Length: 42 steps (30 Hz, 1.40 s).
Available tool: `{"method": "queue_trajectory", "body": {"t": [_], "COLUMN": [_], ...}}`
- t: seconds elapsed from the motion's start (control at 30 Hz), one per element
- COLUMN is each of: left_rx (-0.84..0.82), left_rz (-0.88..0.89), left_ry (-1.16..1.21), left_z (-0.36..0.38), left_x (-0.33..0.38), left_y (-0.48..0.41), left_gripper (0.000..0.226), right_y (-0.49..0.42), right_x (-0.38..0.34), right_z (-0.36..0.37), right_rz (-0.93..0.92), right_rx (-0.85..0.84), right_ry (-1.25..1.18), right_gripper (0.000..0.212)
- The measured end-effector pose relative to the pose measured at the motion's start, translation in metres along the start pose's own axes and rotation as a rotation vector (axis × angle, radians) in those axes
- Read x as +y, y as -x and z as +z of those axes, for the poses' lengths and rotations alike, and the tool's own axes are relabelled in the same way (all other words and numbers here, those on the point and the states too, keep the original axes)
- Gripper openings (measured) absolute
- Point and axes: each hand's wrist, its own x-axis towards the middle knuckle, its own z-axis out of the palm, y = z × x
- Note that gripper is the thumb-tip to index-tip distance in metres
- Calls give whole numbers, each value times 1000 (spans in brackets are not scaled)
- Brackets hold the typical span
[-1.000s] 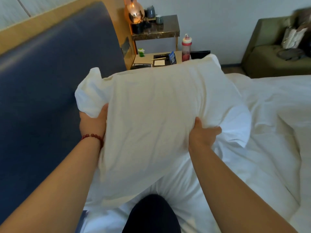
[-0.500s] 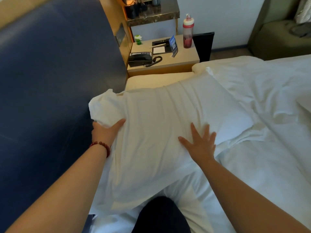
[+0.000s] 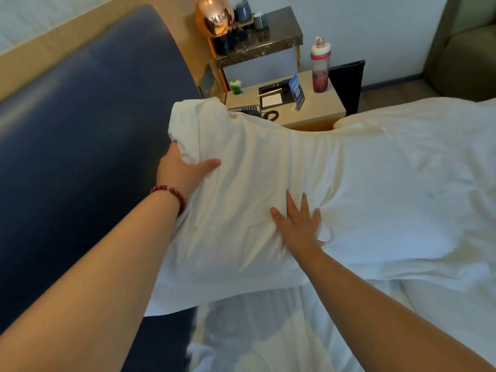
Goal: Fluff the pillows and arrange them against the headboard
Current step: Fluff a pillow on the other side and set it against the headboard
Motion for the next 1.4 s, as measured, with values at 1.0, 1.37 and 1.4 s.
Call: {"method": "queue_trajectory", "body": {"t": [1.0, 1.37, 1.4], "left_rx": [51, 44, 53], "left_rz": [86, 486, 499], "left_ry": [-697, -1327, -1342], "left_z": [25, 83, 86], "left_x": [-4, -28, -30], "left_y": [-117, -73, -74], "left_gripper": [100, 76, 76], "right_y": [-138, -138, -141], "right_x": [-30, 12, 22], "right_z": [89, 23, 16], "right_rz": [-80, -355, -351], "right_rx": [-372, 180, 188], "right_ry": [-205, 760, 843], "right_gripper": [74, 64, 66]}}
